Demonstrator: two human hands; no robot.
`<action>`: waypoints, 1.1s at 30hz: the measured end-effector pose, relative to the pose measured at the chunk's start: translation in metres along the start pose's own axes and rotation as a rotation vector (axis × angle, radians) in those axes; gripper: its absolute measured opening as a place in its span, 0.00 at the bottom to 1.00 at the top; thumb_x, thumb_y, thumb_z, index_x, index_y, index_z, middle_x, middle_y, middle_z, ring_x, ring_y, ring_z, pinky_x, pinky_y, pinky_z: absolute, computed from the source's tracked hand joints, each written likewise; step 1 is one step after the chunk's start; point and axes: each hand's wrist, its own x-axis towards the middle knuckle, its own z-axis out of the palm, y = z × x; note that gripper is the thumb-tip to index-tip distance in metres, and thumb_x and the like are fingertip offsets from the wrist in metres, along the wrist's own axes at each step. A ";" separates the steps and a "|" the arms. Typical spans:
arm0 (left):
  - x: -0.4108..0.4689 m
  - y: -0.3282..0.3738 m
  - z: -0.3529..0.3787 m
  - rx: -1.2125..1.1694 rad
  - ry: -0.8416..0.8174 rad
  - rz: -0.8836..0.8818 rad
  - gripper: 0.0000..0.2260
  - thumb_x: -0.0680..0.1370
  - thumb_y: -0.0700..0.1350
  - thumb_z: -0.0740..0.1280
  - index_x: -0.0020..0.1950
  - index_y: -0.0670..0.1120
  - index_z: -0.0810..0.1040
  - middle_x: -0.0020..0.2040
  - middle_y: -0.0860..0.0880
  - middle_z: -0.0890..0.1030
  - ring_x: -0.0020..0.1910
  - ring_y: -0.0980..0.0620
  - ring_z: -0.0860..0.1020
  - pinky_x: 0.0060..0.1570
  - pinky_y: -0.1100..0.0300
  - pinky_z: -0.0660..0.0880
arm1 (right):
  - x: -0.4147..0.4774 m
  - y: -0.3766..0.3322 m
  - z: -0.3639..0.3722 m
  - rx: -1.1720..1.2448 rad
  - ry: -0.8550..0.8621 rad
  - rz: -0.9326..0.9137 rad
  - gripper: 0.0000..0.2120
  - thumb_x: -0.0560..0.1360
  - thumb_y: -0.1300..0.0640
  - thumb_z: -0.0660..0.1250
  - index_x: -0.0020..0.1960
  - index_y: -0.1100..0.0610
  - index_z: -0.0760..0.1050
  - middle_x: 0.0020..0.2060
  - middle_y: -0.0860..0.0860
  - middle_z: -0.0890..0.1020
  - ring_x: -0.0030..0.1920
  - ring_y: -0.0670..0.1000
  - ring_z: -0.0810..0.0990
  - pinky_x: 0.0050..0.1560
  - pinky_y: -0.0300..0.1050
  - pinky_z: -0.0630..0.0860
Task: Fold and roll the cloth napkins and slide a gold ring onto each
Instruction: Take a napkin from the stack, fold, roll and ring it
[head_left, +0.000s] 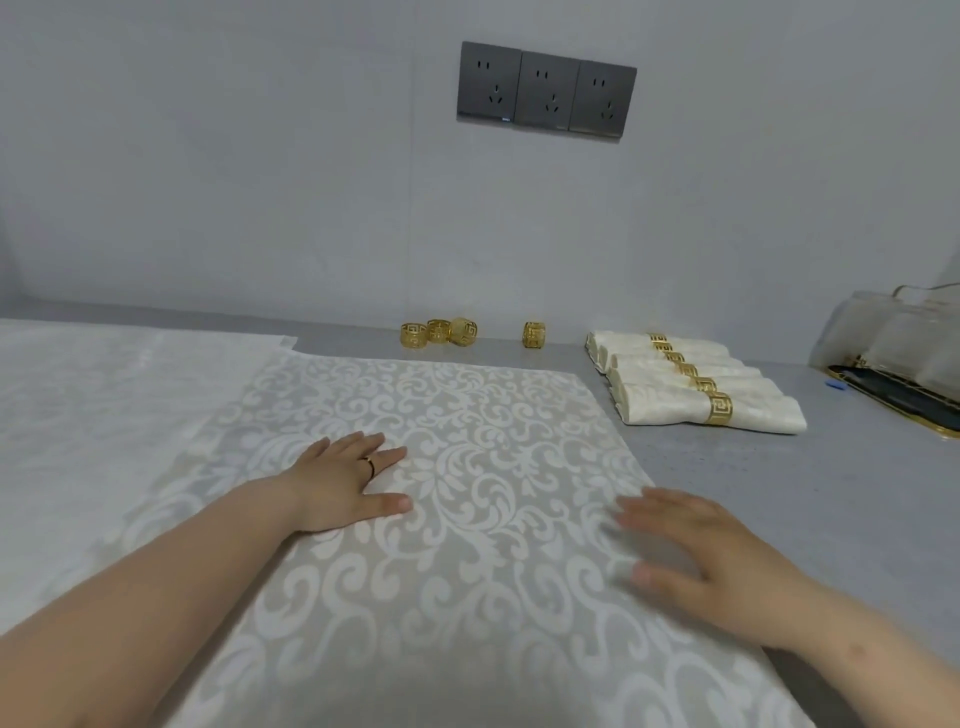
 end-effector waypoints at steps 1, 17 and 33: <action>0.000 0.001 -0.001 -0.009 0.038 -0.007 0.34 0.75 0.67 0.51 0.76 0.55 0.46 0.77 0.50 0.46 0.76 0.52 0.45 0.72 0.53 0.41 | -0.003 -0.012 0.000 0.004 -0.051 -0.065 0.55 0.48 0.17 0.32 0.70 0.38 0.56 0.62 0.25 0.50 0.68 0.32 0.46 0.57 0.17 0.34; -0.105 0.056 0.027 -0.210 0.151 0.352 0.52 0.47 0.81 0.41 0.68 0.63 0.64 0.60 0.73 0.57 0.64 0.73 0.57 0.58 0.78 0.55 | -0.033 -0.062 0.023 -0.195 0.095 -0.345 0.26 0.61 0.31 0.49 0.52 0.39 0.72 0.47 0.33 0.81 0.46 0.32 0.78 0.51 0.30 0.73; -0.153 0.024 0.011 -0.163 0.088 0.220 0.11 0.79 0.51 0.59 0.37 0.61 0.67 0.39 0.61 0.73 0.39 0.64 0.72 0.42 0.73 0.67 | -0.073 -0.034 -0.029 0.341 -0.072 0.075 0.12 0.76 0.55 0.64 0.33 0.51 0.75 0.25 0.41 0.72 0.30 0.41 0.69 0.34 0.31 0.64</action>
